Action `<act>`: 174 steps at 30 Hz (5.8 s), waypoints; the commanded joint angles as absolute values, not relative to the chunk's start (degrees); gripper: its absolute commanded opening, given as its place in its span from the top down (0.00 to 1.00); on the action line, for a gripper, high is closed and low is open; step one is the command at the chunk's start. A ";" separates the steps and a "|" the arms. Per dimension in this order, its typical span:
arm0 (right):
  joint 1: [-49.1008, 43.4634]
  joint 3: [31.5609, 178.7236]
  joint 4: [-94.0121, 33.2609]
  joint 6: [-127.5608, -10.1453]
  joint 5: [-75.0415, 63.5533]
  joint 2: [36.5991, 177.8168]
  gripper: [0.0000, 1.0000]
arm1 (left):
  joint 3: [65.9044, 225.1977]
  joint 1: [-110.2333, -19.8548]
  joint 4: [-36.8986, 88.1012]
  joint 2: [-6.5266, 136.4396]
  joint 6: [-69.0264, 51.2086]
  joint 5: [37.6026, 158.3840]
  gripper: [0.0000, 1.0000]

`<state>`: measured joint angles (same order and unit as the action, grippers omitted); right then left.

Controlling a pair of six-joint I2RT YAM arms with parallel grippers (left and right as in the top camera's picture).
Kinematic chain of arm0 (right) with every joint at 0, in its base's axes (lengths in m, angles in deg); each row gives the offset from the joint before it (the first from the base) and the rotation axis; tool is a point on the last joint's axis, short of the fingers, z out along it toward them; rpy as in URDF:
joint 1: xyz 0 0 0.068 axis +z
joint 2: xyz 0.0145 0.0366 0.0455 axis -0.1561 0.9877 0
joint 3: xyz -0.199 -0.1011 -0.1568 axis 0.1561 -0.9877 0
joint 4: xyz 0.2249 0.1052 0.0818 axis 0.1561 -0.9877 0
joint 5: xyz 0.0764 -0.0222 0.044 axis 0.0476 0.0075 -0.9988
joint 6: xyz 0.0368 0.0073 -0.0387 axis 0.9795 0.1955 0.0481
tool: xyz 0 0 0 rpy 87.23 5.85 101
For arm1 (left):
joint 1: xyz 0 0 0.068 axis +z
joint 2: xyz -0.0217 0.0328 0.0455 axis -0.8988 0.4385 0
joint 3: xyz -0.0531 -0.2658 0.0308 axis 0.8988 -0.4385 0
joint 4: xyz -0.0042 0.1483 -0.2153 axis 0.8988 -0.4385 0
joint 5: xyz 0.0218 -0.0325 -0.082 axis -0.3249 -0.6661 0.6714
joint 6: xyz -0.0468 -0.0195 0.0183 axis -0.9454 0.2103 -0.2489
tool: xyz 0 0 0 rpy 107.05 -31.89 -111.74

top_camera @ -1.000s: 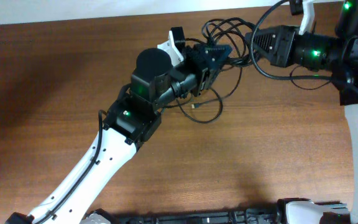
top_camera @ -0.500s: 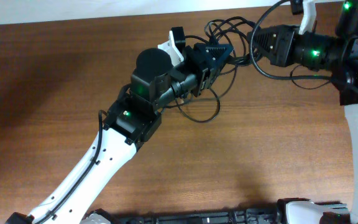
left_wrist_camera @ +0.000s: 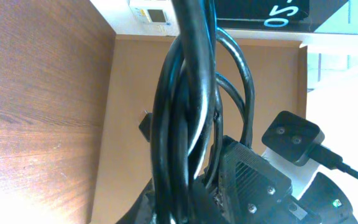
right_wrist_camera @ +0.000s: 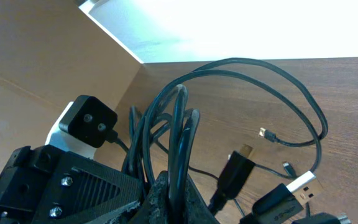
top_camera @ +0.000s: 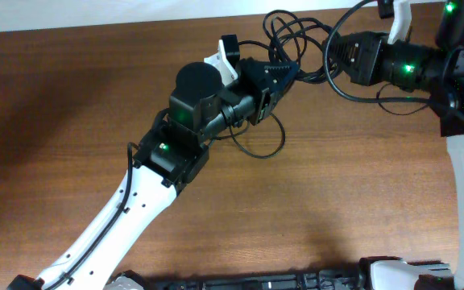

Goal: Untangle cables

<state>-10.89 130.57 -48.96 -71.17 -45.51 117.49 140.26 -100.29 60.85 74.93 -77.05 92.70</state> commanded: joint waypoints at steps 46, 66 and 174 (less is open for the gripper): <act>-10.55 130.92 -53.75 -77.18 -38.04 117.27 0.91 | 141.09 -79.22 93.61 73.99 -51.67 147.39 0.91; -10.48 130.92 -53.80 -80.92 -52.20 117.27 0.32 | 141.09 -79.22 93.61 73.99 -49.22 144.94 1.00; -0.36 130.92 -42.25 -77.73 -48.97 117.54 0.96 | 141.09 -93.25 27.21 73.99 -35.28 86.15 0.23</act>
<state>-0.21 130.46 -43.78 -77.99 -46.82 117.75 140.68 -92.75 31.21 74.82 -40.63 94.91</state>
